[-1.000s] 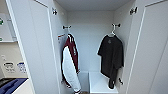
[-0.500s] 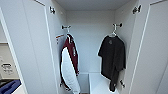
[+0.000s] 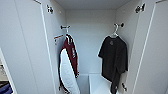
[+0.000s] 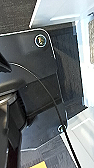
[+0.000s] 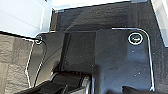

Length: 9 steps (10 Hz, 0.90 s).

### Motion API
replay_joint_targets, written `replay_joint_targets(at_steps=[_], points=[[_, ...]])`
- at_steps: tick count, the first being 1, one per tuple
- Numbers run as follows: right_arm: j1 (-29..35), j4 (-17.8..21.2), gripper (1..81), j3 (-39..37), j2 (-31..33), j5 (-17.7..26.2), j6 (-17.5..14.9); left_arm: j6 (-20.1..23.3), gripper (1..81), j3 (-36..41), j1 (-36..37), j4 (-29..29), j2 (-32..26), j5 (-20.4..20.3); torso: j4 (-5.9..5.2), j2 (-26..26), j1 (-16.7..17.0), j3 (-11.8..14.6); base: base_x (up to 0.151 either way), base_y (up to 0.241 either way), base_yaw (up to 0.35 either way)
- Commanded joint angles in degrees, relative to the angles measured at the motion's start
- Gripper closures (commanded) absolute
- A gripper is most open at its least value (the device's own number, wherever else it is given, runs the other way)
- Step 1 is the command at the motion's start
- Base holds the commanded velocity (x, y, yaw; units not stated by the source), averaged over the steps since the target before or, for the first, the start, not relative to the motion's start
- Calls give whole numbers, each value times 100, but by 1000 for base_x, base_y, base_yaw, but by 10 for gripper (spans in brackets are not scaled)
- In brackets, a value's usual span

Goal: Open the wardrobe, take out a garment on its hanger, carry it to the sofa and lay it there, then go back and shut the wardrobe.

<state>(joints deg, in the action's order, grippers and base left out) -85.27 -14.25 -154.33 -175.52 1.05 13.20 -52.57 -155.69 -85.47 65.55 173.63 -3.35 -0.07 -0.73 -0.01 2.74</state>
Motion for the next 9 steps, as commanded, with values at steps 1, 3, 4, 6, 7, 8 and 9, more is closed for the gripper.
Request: replay_joint_targets(at_steps=[1,3,4,6,7,8,9], points=[[365,54,10,18,-21,220,16,18,10,21,342,46,-12,195,0,0,0,0,87,0,0],[374,54,10,18,-21,220,7,18,10,21,333,46,-12,195,0,0,0,0,84,0,0],[375,54,10,1,-21,220,7,18,10,21,333,46,-12,195,0,0,1,0,84,0,0],[366,54,10,-26,-21,220,7,18,10,21,333,46,-12,195,0,0,0,0,79,0,0],[375,54,10,-26,-21,220,7,18,10,21,325,37,-3,195,0,0,0,0,0,0,0],[392,54,10,-34,-12,229,7,10,10,21,333,-15,5,195,0,0,-5,0,0,0,0],[400,54,10,-43,-12,220,7,-34,10,39,341,-51,14,195,0,2,-7,0,0,0,0]])
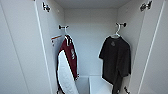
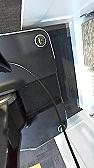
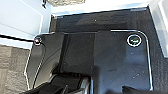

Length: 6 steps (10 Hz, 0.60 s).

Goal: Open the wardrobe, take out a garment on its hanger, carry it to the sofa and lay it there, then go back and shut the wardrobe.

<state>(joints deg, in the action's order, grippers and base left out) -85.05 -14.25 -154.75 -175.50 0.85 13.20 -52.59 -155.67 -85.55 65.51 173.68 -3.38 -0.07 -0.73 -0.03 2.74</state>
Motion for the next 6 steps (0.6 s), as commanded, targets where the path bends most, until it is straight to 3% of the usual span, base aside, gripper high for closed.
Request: replay_joint_targets(at_steps=[1,3,5,6], points=[[379,54,10,-11,-23,240,7,-49,10,19,368,-64,53,206,0,2,-2,0,0,0,0],[379,54,10,-19,-23,231,16,-76,10,19,227,-74,36,302,0,0,2,2,0,0,0],[388,63,10,-11,-41,275,-2,-94,10,-25,271,-592,132,918,0,0,2,2,0,0,0],[379,63,10,-11,-41,284,7,-67,10,-25,280,-654,150,900,0,0,3,2,0,0,0]])
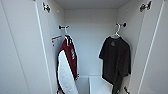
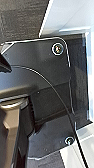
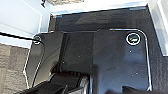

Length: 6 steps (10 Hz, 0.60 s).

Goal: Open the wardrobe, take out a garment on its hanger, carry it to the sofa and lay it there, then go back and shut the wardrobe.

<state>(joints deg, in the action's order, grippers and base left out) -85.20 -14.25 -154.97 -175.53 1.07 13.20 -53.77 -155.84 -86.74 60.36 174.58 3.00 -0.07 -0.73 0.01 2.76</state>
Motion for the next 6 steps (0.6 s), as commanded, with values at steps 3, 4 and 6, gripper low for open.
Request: replay_joint_targets(at_steps=[3,4,6], points=[[350,63,10,11,-37,262,7,2092,10,-131,486,-1494,157,176,0,0,-1,0,0,0,0],[341,63,10,11,-28,262,7,3065,10,-131,521,-2353,122,-43,0,0,-1,0,0,0,0],[332,63,10,11,-19,262,7,5379,10,-122,530,-4437,69,-323,0,0,-1,0,0,0,0]])
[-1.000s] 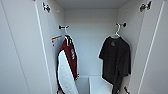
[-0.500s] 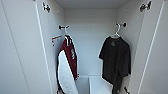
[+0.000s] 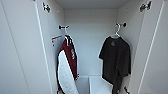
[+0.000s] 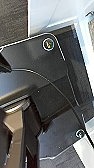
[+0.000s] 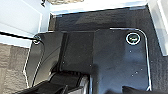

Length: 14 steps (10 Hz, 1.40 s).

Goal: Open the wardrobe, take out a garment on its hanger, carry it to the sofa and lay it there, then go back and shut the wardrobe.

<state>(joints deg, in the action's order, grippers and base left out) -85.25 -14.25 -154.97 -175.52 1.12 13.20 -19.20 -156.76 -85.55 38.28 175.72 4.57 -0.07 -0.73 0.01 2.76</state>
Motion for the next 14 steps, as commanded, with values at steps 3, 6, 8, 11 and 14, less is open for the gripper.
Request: replay_joint_targets(at_steps=[3,6,8,11,14], points=[[319,63,10,-15,-12,283,-11,2359,10,-39,447,-2905,-62,-668,0,0,-1,0,0,0,0],[311,63,10,-15,-12,283,-2,2368,10,-31,464,-2896,-150,-668,589,0,-1,0,0,0,0],[284,63,10,-24,6,283,7,2368,10,-13,465,-2896,-89,-668,867,0,-1,0,0,0,0],[284,54,10,-33,41,283,7,2395,10,-30,465,-2870,-19,-660,1465,0,-1,-2,0,0,0],[275,54,10,-41,58,275,7,2395,10,-22,465,-2861,-27,-659,1525,0,-1,0,0,0,0]])
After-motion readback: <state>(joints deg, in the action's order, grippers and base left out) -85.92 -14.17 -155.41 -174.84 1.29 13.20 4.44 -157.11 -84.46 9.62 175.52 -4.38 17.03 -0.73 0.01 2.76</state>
